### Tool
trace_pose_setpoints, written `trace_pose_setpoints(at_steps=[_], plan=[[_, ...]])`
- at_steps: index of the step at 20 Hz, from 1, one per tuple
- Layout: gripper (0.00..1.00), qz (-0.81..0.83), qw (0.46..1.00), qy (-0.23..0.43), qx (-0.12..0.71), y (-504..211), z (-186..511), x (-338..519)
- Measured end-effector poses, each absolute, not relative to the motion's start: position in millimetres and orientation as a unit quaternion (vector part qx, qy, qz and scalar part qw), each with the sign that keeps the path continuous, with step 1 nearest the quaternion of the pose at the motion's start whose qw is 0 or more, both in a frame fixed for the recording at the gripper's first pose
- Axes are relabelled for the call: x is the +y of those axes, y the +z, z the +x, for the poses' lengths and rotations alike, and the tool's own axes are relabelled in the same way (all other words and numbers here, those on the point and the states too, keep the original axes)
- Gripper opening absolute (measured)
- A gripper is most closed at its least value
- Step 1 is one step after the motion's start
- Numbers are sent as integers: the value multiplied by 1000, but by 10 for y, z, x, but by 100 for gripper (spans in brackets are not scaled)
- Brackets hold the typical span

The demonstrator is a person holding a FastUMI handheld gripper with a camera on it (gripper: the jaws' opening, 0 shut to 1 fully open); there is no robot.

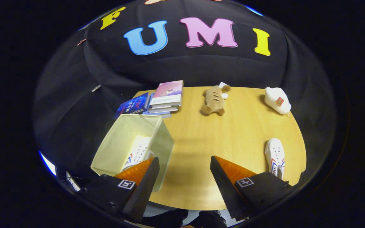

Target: Open the storage box then place both shoes into the box .Put the left shoe in first, then the right shoe, with the right side of both shoes facing outward in a uniform manner.

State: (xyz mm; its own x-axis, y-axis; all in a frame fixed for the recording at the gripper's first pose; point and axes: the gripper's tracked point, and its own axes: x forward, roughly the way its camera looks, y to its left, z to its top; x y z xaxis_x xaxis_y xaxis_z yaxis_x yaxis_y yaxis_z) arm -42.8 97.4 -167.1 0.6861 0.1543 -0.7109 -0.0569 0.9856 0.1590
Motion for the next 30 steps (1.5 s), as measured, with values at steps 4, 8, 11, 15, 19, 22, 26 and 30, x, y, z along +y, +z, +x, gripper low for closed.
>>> trace_pose_setpoints(at_steps=[4, 8, 11, 15, 19, 22, 26, 30], plan=[[99, 69, 913, 2, 403, -1788, -574, 130], [99, 71, 900, -55, 426, -2039, -739, -706], [99, 74, 892, -84, 437, -2210, -833, -1216], [99, 54, 883, -100, 455, -2471, -903, -1762], [99, 36, 869, -99, 484, -2810, -939, -2148], [99, 26, 852, -101, 513, -3090, -976, -2399], [100, 49, 833, -91, 544, -3373, -982, -2453], [98, 47, 831, -71, 549, -3525, -836, -2381]])
